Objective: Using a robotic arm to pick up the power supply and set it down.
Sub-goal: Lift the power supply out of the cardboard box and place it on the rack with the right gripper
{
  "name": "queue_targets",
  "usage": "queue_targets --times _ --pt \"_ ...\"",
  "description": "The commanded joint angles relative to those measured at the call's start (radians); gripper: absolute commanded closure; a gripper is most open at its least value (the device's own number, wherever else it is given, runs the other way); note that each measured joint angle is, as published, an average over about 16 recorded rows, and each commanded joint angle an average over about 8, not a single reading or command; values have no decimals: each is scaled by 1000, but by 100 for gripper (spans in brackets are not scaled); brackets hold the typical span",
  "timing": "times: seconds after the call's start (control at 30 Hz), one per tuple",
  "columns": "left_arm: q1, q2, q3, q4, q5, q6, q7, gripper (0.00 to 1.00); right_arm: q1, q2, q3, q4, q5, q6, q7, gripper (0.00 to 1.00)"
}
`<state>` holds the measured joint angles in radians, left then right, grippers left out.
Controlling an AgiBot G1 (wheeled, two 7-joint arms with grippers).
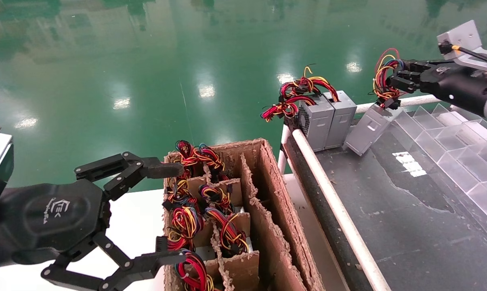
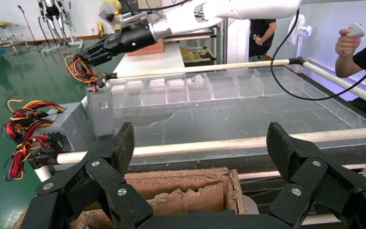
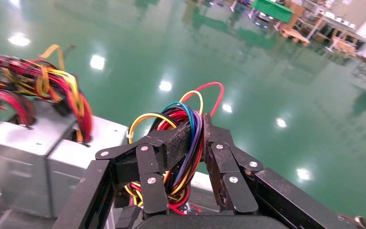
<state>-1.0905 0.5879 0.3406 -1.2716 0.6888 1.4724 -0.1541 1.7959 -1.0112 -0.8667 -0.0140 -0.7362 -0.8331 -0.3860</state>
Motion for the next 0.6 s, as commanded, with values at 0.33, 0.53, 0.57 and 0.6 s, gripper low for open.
queue_targets --times 0.33,0.53,0.57,0.6 --pt "0 0 0 0 0 0 0 0 3 -41 -17 15 -24 53 -22 100" --pt "0 0 0 0 0 0 0 0 5 -51 -22 15 -31 59 -24 100" --pt "0 0 0 0 0 0 0 0 6 -53 -22 15 -32 63 -24 100" --pt "0 0 0 0 0 0 0 0 6 -57 -23 14 -33 67 -24 100"
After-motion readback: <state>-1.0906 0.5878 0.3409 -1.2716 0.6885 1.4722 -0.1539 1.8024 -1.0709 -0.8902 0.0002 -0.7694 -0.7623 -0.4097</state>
